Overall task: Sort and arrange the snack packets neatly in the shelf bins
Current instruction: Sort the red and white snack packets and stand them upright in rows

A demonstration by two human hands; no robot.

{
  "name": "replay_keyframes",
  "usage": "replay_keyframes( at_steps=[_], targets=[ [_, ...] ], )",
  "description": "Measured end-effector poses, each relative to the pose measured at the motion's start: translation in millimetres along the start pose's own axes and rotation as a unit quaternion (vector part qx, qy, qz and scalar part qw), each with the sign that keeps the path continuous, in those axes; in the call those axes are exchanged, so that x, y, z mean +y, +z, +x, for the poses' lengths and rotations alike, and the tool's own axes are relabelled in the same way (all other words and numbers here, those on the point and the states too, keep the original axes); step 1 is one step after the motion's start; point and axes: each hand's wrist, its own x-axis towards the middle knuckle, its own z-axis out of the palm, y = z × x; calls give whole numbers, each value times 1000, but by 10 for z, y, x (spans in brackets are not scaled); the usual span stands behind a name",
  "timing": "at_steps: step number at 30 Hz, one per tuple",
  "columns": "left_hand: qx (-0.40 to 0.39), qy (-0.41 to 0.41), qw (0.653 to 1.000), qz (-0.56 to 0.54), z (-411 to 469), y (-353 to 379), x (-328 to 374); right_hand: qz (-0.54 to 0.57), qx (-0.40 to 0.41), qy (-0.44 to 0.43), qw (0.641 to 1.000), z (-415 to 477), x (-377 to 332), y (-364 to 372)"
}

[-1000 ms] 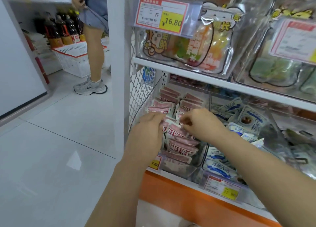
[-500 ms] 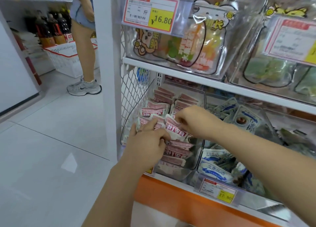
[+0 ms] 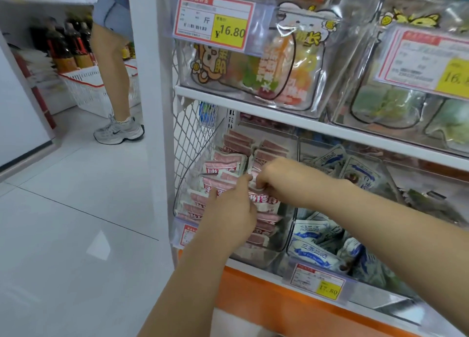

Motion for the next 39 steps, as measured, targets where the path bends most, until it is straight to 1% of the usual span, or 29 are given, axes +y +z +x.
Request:
replay_keyframes(
  at_steps=[6,10,13,16,18,20,21,22,25,27,29,30,32,33,35,39],
  targets=[
    [-52,-20,995,81,70,67,-17,-14,-4,34,999,-3,-81,117],
    [-76,-8,987,141,58,144,11,-26,-43,55,997,16,-86,212],
    [-80,-9,986,146,77,182,18,-41,-56,55,996,-13,-97,235],
    [-59,-11,988,139,78,187,15,41,-31,68,996,-52,-53,159],
    [-46,-10,990,134,65,180,42,78,21,100,992,-83,-3,83],
    [-44,-15,990,130,59,188,70,86,72,139,984,-105,60,53],
    [-47,-19,990,132,66,198,79,89,69,158,981,-113,83,45],
    [-50,-24,989,137,73,199,91,94,48,173,979,-107,100,58],
    [-43,-25,987,152,123,175,140,115,-19,180,977,-62,119,122],
    [-17,-24,993,116,164,163,167,132,-18,172,976,-52,143,134],
    [9,-45,998,31,194,161,184,170,27,180,968,-109,180,143],
    [23,-55,998,-9,208,168,180,198,70,197,958,-168,197,164],
    [47,-65,995,-60,243,192,178,254,175,230,923,-335,199,227],
    [50,-66,994,-72,264,198,186,276,214,238,906,-421,178,267],
    [42,-72,994,-73,307,206,209,320,246,240,883,-546,93,380],
    [-18,-112,991,-75,402,251,247,401,286,249,834,-608,-53,576]
  ],
)
